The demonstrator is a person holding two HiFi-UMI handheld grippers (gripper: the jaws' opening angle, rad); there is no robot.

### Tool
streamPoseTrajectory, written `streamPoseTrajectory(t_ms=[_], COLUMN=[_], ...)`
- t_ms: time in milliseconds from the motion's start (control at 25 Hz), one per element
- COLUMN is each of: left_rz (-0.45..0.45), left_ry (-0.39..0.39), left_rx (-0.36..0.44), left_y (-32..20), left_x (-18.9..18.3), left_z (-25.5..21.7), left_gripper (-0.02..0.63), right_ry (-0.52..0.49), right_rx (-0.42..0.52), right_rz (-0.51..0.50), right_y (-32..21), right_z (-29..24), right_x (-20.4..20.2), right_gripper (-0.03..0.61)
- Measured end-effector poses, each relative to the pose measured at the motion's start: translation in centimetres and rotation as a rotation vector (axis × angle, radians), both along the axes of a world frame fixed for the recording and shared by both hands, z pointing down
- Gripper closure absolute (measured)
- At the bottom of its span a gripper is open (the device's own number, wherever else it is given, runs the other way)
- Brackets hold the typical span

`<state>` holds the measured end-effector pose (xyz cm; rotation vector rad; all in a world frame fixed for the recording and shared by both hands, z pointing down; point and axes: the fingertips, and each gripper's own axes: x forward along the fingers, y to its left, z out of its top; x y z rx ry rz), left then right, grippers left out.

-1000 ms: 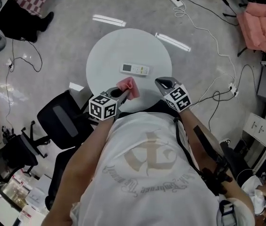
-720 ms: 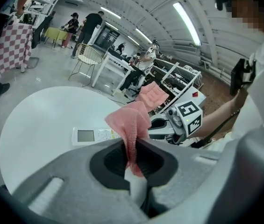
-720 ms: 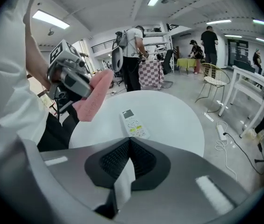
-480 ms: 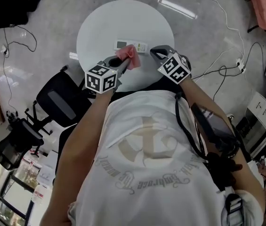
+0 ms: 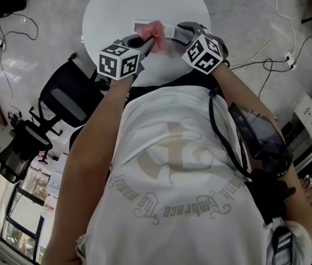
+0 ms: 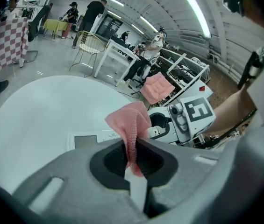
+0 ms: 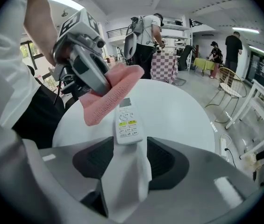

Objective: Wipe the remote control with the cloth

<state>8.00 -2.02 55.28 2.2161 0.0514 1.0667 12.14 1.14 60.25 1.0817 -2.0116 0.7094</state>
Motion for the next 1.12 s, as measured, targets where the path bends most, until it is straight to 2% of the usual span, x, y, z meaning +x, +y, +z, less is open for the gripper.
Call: streamPoseTrajectory(t_ms=[120, 320, 560, 760, 960, 1120], left_rz=[-0.01, 0.03, 0.085, 0.071, 0.094, 0.048], left_ry=[-0.03, -0.112, -0.125, -0.162, -0.199, -0.237], left_rx=[-0.026, -0.051, -0.097, -0.163, -0.103, -0.058], left_y=[0.1, 0.3, 1.5, 2.0, 1.7, -0.1], left_x=[0.7, 2.2, 4.8, 5.6, 5.4, 3.9], left_z=[0.6, 2.1, 2.8, 4.0, 4.2, 4.5], left_gripper=[0.594, 0.594, 0.594, 0.594, 0.594, 0.595], right_ry=[0.025, 0.047, 0.033, 0.022, 0.017, 0.013], right_rx=[0.003, 0.009, 0.027, 0.024, 0.017, 0.019], right_rz=[-0.06, -0.13, -0.113, -0.116, -0.117, -0.115], right_y=[-0.2, -0.7, -1.5, -1.5, -1.4, -1.3], right_z=[0.5, 1.5, 1.6, 1.4, 1.3, 1.2], right_x=[-0.8, -1.5, -1.7, -1.6, -1.5, -1.6], right_gripper=[0.318, 0.308, 0.348, 0.36, 0.364, 0.365])
